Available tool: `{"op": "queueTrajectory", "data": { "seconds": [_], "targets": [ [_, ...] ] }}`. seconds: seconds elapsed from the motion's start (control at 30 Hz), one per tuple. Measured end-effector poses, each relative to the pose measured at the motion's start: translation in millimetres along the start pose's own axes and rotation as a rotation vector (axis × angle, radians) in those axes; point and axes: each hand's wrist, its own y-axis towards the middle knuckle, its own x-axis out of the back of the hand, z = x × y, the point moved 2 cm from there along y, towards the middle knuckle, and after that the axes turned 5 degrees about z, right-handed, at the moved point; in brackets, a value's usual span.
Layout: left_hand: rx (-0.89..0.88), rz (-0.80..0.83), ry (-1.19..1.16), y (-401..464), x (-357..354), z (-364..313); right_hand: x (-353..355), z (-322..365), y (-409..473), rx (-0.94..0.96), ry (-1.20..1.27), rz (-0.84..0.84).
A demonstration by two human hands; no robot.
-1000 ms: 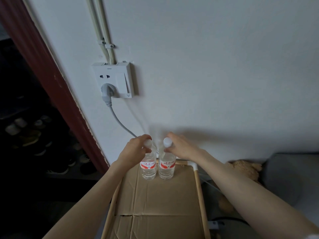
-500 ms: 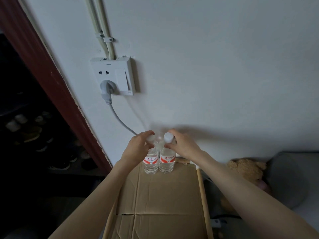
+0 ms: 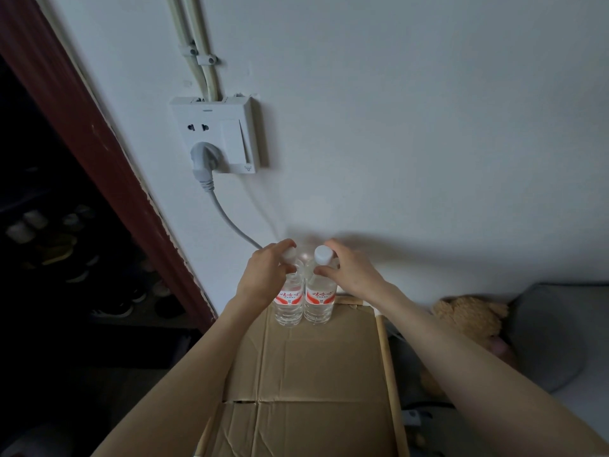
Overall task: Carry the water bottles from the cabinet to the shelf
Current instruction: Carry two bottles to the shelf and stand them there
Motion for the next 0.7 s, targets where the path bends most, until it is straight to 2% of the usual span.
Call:
{"op": "queueTrajectory", "data": {
  "seconds": [0.23, 0.43, 0.57, 0.7],
  "targets": [
    [-0.002, -0.016, 0.005, -1.1, -2.5, -0.3, 0.1, 1.7, -1.5, -0.021, 0.000, -0.001],
    [-0.017, 0.040, 0.045, -2.5, -0.5, 2.9, 0.5, 0.4, -1.5, -0.056, 0.000, 0.023],
    [-0.067, 0.123, 0.183, -1.4, 3.5, 0.5, 3.5, 4.2, -5.1, -0.058, 0.007, 0.084],
    [-0.164, 0.165, 0.351, -0.2, 10.6, -5.8, 6.9, 11.7, -12.9, -0.028, -0.141, 0.069]
  ]
}}
